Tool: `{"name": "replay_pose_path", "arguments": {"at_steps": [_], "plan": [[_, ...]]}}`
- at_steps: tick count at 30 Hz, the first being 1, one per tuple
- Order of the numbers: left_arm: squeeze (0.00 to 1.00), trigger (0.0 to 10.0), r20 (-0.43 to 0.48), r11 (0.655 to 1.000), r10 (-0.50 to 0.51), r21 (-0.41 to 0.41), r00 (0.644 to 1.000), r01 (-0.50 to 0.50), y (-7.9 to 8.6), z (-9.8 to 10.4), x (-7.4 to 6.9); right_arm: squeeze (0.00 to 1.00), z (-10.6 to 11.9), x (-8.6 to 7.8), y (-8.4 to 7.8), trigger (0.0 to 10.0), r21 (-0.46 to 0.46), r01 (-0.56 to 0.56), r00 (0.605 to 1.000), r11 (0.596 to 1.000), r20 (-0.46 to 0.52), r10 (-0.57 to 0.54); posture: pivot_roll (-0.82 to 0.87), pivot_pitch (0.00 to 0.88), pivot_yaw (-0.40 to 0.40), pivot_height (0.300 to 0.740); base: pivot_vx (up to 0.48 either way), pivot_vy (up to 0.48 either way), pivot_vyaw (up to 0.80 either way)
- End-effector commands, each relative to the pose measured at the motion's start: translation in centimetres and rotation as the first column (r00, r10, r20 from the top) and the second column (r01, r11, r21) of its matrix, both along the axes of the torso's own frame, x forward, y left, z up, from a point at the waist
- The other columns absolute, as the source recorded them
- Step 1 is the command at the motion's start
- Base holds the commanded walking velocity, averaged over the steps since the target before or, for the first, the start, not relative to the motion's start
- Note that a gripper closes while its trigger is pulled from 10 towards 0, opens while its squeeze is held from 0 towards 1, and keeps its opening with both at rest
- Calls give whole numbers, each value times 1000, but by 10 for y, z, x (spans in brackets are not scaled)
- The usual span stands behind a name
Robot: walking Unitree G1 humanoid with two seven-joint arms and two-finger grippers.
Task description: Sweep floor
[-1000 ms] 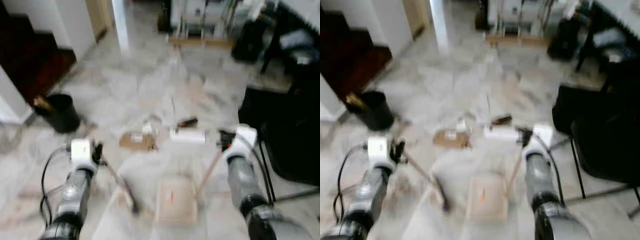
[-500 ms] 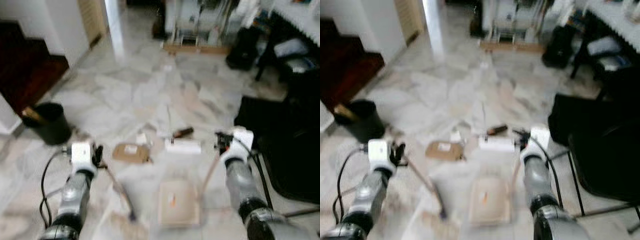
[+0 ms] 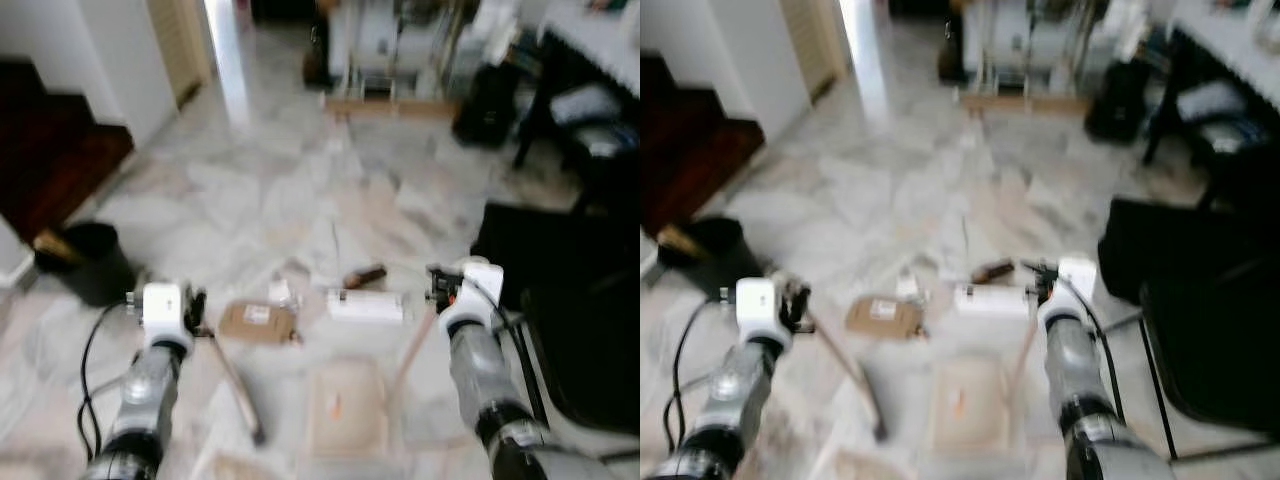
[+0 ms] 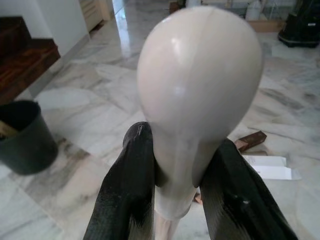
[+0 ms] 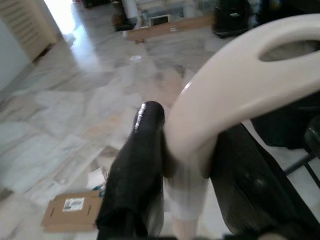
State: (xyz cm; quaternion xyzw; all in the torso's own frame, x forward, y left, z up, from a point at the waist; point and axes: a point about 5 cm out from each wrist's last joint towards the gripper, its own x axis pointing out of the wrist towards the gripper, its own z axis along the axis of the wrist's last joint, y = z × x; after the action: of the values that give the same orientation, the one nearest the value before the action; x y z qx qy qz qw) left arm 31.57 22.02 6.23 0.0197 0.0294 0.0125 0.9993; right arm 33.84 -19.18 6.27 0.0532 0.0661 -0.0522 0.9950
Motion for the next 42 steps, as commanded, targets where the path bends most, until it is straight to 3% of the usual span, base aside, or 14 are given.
{"name": "replay_pose_path", "arguments": {"at_steps": [1,10,30,42], "plan": [[0,10000,48,1000,-16,-8,999,16,-6,10,5,0,10,5,-5,10000,0,21,999,1000,47,-21,30,3,44,740,0,0,0],[0,10000,66,999,4,-46,998,-1,-3,10,3,0,11,5,-6,10000,2,28,999,1000,46,-28,38,29,40,740,0,0,0],[0,10000,70,999,6,-38,998,-4,0,14,5,0,15,8,-5,10000,14,30,998,999,53,-31,44,47,41,740,0,478,-200],[0,10000,82,999,3,-45,997,1,1,19,7,0,15,9,-5,10000,25,41,998,999,51,-43,46,48,48,740,0,107,0]]}}
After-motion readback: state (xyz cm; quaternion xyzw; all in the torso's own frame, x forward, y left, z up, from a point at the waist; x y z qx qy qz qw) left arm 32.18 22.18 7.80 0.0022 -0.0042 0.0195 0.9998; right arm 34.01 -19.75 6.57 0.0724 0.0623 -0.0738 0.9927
